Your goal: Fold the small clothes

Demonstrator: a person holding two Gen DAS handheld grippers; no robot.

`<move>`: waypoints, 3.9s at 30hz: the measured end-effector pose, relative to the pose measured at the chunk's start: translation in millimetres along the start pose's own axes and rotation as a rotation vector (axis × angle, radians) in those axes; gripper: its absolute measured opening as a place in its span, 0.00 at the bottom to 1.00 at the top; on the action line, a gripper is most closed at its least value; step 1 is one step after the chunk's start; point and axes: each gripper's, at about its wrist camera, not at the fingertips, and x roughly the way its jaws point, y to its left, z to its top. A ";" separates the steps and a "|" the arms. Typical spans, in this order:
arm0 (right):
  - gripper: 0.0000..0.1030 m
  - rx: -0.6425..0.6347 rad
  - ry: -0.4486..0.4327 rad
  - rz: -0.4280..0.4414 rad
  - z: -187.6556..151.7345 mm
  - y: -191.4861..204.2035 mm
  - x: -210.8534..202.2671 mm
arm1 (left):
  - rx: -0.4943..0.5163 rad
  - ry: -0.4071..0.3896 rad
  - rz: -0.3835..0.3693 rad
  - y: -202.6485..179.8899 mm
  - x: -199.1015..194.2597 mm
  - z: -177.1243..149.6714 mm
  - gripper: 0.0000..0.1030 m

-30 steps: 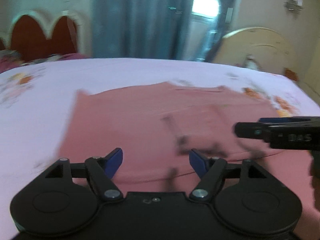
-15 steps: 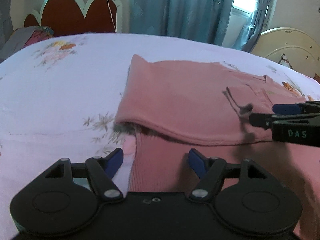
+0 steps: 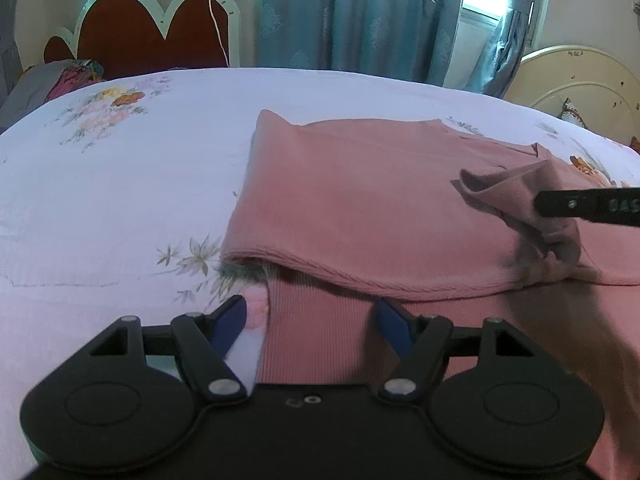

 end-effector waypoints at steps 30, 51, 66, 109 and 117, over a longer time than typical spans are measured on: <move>0.73 0.367 0.004 -0.045 -13.7 -125.3 -40.3 | 0.056 -0.020 0.049 -10.1 5.3 4.9 0.70; 0.10 0.258 -0.038 -0.021 11.1 -103.5 -32.1 | 0.037 -0.062 0.113 1.3 7.7 5.2 0.65; 0.01 0.320 -0.013 -0.106 -0.7 -156.2 -44.8 | 0.003 -0.175 0.145 2.6 5.2 4.3 0.10; 0.53 0.206 0.050 -0.124 -5.4 -143.9 -51.8 | -0.024 -0.141 0.039 8.6 -30.5 44.2 0.56; 0.56 0.235 0.066 -0.118 8.6 -150.5 -25.0 | -0.001 -0.112 -0.021 -9.0 11.5 77.4 0.56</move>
